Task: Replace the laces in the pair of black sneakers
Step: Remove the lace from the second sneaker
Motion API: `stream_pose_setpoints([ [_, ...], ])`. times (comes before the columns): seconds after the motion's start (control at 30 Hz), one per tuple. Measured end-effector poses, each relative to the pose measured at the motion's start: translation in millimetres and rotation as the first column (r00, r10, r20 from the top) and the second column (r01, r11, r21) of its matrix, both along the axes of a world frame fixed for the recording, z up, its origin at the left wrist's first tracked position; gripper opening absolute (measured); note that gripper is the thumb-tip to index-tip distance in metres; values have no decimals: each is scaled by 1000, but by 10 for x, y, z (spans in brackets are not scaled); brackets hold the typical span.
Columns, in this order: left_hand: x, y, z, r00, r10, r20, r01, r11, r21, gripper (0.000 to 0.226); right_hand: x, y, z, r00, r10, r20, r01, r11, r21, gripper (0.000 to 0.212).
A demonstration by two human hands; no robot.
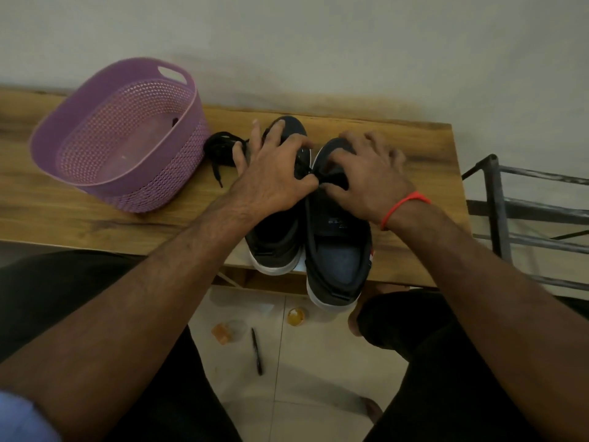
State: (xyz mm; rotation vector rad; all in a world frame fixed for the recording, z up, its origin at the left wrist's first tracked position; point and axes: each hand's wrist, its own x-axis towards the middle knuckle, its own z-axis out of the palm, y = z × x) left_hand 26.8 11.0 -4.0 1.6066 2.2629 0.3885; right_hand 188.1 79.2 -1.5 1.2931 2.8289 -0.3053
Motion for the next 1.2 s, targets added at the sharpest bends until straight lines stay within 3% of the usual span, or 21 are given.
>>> stream_pose_setpoints([
  [0.13,7,6,4,1000,2,0,-2,1000,-4,61,2,2,28,994,-41,-101,43,999,10,13],
  [0.23,17,5,11,1000,1,2,-1,1000,5,59,77,95,117,959,-227,-167,231,973,0,12],
  [0.37,19,-13,12,1000,-16,-12,16,999,36,57,178,215,136,937,-335,-98,330,942,-62,17],
  [0.47,34,-15,4,999,-32,-35,34,998,57,57,120,158,80,969,-220,-113,212,974,-80,36],
  [0.6,55,-19,10,999,-41,-36,43,998,55,59,-7,22,-3,998,-8,-65,8,1000,1,43],
  [1.0,80,-22,-1,998,-46,-39,48,997,54,58,-47,-42,-43,999,16,-48,-18,999,-27,30],
  [1.1,77,-17,-2,998,-44,-44,47,997,58,57,17,34,60,991,-91,-99,90,996,-20,11],
  [1.2,60,-17,-12,998,-44,-41,47,997,60,56,142,198,182,928,-314,-202,319,948,-11,17],
])
